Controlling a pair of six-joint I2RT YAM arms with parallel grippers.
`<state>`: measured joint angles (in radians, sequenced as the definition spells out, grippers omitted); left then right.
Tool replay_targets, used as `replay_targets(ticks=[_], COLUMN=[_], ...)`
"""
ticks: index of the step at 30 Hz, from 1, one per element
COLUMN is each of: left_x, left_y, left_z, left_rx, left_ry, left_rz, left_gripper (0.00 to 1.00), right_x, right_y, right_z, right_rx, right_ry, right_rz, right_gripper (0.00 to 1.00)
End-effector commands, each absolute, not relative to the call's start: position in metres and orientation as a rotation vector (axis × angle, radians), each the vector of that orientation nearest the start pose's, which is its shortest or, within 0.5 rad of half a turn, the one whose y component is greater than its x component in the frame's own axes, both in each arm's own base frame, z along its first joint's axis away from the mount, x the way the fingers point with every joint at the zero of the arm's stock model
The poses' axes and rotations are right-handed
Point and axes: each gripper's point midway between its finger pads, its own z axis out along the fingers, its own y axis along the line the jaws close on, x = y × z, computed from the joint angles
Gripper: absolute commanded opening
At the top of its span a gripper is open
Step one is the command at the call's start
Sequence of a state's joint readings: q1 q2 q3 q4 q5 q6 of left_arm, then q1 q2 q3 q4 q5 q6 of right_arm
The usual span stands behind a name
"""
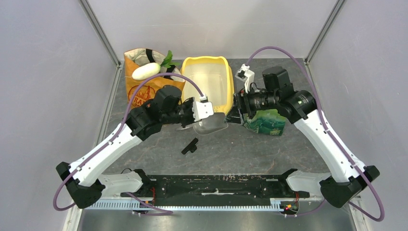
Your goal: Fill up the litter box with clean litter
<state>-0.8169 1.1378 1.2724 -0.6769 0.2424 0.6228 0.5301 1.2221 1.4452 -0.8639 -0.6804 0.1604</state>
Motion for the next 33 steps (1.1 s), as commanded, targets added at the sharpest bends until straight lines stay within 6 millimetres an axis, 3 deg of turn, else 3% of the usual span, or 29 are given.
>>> replay_targets(ticks=[1,6,8,9,10,13,14,16,18,20,24,27,29,33], left_x=[0.229,0.231,0.235,0.236,0.236,0.237,0.237,0.236,0.234,0.238,0.224,0.213,0.206,0.204], left_y=[-0.278,-0.286,-0.286,-0.287,-0.288,-0.286,-0.282,-0.270,-0.254,-0.235,-0.224,-0.226,-0.225,-0.225], left_z=[0.328,0.329,0.333,0.334,0.336,0.345,0.353,0.376,0.402,0.422,0.444,0.443,0.445,0.426], left_rx=[1.418,1.414,1.387,1.377,1.364,1.288,1.248,1.146,1.044,0.923,0.803,0.676,0.636,0.551], left_ry=[1.405,1.415,1.432,1.440,1.450,1.519,1.550,1.586,1.591,1.606,1.646,1.692,1.662,1.733], left_rz=[-0.354,-0.346,-0.344,-0.349,-0.358,-0.386,-0.423,-0.578,-0.838,-1.027,-1.428,-1.660,-1.704,-1.769], left_gripper=[0.02,0.02,0.02,0.02,0.02,0.03,0.13,0.46,0.81,0.84,0.86,0.86,0.87,0.88], right_x=[0.206,0.217,0.216,0.215,0.214,0.215,0.216,0.215,0.211,0.209,0.211,0.215,0.215,0.212], right_y=[0.266,0.272,0.273,0.274,0.273,0.269,0.267,0.260,0.255,0.249,0.232,0.218,0.213,0.212], right_z=[0.322,0.311,0.307,0.307,0.308,0.317,0.322,0.334,0.349,0.360,0.382,0.397,0.404,0.410], right_rx=[-0.765,-0.722,-0.713,-0.710,-0.704,-0.701,-0.701,-0.698,-0.707,-0.703,-0.651,-0.590,-0.580,-0.574], right_ry=[2.102,2.133,2.150,2.151,2.151,2.118,2.096,2.045,1.989,1.953,1.891,1.857,1.826,1.801], right_rz=[1.132,1.092,1.108,1.115,1.118,1.095,1.088,1.085,1.110,1.129,1.148,1.170,1.167,1.186], right_gripper=[0.77,0.52,0.31,0.11,0.00,0.00,0.00,0.00,0.00,0.00,0.00,0.00,0.00,0.00])
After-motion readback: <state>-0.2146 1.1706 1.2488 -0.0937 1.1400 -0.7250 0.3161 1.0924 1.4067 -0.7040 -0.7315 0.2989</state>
